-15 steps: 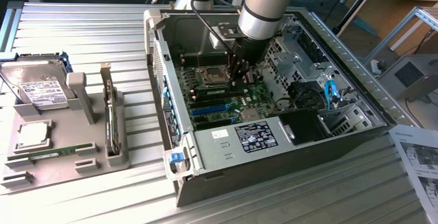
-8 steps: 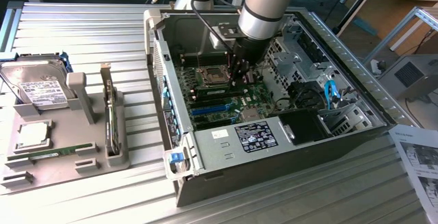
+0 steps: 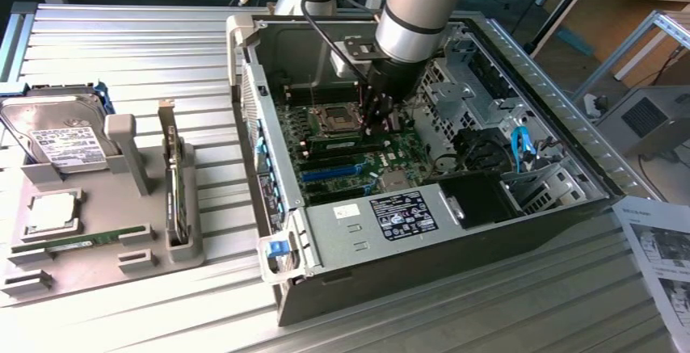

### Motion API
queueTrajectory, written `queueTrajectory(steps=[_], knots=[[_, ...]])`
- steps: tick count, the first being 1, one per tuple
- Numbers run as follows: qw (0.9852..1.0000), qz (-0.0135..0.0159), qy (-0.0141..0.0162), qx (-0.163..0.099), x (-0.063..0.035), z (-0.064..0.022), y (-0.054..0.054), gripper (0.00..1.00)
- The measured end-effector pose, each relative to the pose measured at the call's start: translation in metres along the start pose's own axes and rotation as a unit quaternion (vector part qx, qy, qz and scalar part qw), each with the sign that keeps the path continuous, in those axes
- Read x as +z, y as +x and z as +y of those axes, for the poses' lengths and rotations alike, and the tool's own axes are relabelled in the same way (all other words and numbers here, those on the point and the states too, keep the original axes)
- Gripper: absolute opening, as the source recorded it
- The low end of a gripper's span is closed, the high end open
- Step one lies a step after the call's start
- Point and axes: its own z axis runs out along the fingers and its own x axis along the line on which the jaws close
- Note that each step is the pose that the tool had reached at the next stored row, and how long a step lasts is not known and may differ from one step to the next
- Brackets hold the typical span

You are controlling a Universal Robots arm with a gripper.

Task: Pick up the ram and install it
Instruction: 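Insert the ram into the slot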

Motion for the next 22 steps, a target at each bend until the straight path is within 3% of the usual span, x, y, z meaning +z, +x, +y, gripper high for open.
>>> queueTrajectory(steps=[22], knots=[[1.0000,0.0011,0.0000,0.000,-0.0001,0.0000,0.0002,0.12]])
